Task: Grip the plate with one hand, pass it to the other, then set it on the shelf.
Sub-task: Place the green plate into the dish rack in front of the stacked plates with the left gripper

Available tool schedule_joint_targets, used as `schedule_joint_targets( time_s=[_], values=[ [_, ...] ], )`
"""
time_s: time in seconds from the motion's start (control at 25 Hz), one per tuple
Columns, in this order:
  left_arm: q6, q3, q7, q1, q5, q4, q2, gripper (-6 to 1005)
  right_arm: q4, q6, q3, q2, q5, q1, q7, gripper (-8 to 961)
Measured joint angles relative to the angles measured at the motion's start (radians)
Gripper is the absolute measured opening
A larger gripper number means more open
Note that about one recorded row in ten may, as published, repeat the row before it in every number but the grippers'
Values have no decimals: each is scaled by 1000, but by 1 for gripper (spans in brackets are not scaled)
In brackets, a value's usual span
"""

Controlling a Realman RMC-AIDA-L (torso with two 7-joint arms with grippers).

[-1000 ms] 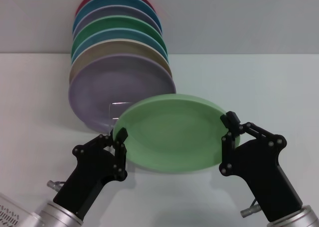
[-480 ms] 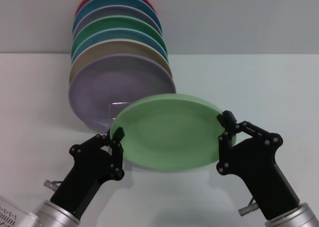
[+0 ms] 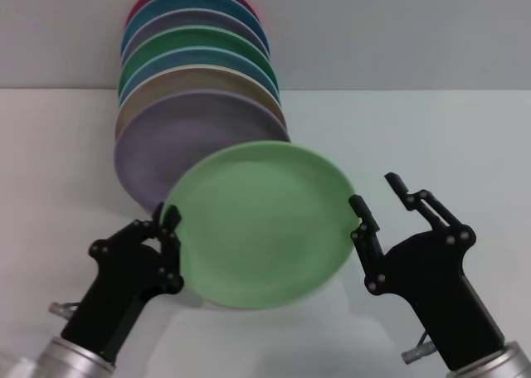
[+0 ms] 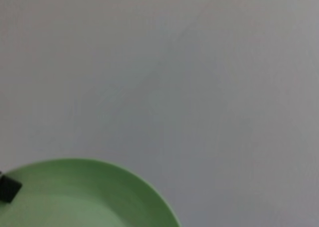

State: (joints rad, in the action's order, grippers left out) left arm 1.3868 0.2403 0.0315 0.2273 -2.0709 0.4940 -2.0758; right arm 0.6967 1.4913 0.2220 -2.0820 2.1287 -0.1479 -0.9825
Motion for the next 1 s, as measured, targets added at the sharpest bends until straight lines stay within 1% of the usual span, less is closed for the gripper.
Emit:
schedule_joint_targets(
  time_s=[0.08, 0.12, 0.2, 0.32, 0.4, 0.48, 0.52, 0.6, 0.76, 0.84, 0.88, 0.92, 1.0],
  values=[
    [37, 4, -2, -13, 0, 0, 3, 58, -3, 11, -7, 1, 1, 0, 17, 296],
    [88, 10, -9, -28, 0, -1, 6, 57, -8, 17, -18, 1, 1, -4, 28, 333],
    [110, 12, -12, -34, 0, -2, 7, 54, -10, 17, -23, 1, 1, -6, 30, 409],
    [198, 34, -16, -49, 0, -18, 8, 52, -20, 18, -42, 1, 2, -13, 32, 409],
    [220, 47, -16, -51, 0, -26, 8, 52, -24, 18, -45, 0, 2, -15, 32, 409],
    [263, 66, -16, -48, 0, -45, 6, 53, -43, 17, -48, 0, 2, -20, 32, 408],
    [309, 86, -16, -40, -1, -66, 5, 53, -53, 15, -49, -1, 2, -22, 32, 408],
    [329, 97, -15, -34, -2, -77, 5, 53, -72, 0, -47, -3, -1, -26, 33, 408],
    [405, 136, -6, 11, -6, -153, 5, 53, -93, -30, -25, -6, -10, -32, 64, 408],
    [444, 169, 7, 55, -6, -225, 5, 53, -113, -44, -10, -7, -40, -43, 103, 408],
    [444, 169, 7, 55, -6, -225, 5, 54, -113, -44, -10, -7, -40, -43, 103, 408],
    [452, 176, 32, 80, -7, -260, 5, 54, -117, -53, -10, -8, -79, -53, 113, 407],
    [454, 175, 53, 91, -8, -277, 6, 54, -118, -57, -10, -8, -97, -57, 115, 407]
  ],
)
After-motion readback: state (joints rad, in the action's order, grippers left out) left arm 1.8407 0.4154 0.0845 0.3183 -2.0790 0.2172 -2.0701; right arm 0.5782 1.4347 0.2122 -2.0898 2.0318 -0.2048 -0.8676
